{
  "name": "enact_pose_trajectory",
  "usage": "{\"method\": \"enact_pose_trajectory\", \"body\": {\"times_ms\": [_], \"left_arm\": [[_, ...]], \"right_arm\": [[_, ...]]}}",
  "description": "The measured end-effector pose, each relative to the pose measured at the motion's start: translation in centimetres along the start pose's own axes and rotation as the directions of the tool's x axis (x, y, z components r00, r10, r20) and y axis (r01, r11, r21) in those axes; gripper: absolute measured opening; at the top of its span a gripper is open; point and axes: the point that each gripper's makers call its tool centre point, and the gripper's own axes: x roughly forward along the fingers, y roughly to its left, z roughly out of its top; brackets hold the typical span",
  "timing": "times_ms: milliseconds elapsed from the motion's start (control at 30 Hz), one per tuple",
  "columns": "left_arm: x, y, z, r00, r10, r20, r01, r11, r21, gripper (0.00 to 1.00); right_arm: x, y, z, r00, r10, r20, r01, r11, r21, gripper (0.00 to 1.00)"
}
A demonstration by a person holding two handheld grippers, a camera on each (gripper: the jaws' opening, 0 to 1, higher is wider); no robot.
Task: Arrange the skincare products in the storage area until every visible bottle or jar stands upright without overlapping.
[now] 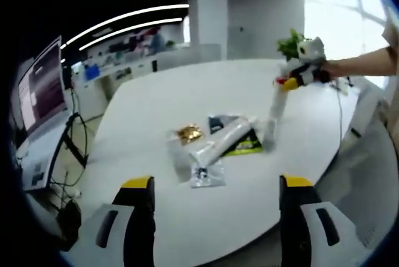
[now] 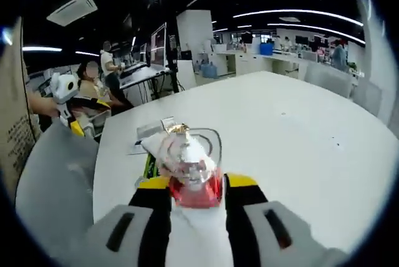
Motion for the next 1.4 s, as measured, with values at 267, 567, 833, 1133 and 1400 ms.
{"method": "enact_pose_trajectory", "body": {"times_ms": [267, 567, 833, 1133, 1400], "left_arm": [[-0.2, 0.1, 0.4, 1.0, 0.003, 0.026, -0.003, 1.0, 0.001, 0.8], [-0.3, -0.1, 0.6, 0.999, -0.005, 0.042, 0.004, 1.0, 0.009, 0.8], [-0.3, -0.2, 0.5, 0.999, -0.011, 0.037, 0.01, 1.0, 0.014, 0.8], [-0.2, 0.2, 0.3, 1.0, 0.005, 0.023, -0.005, 1.0, -0.002, 0.8], [-0.1, 0.8, 0.0, 1.0, 0.031, 0.003, -0.031, 0.999, -0.032, 0.8]], "right_arm": [[-0.5, -0.6, -1.3, 0.986, -0.082, -0.143, 0.074, 0.996, -0.058, 0.4], [-1.0, -0.6, -2.4, 0.98, -0.108, -0.166, 0.098, 0.993, -0.067, 0.27], [-0.6, -0.3, -2.0, 0.992, 0.046, -0.118, -0.063, 0.987, -0.146, 0.27], [0.1, -1.1, -1.6, 0.973, 0.181, -0.141, -0.204, 0.963, -0.178, 0.26], [1.3, -1.5, -0.9, 0.959, 0.261, -0.108, -0.277, 0.946, -0.169, 0.26]]}}
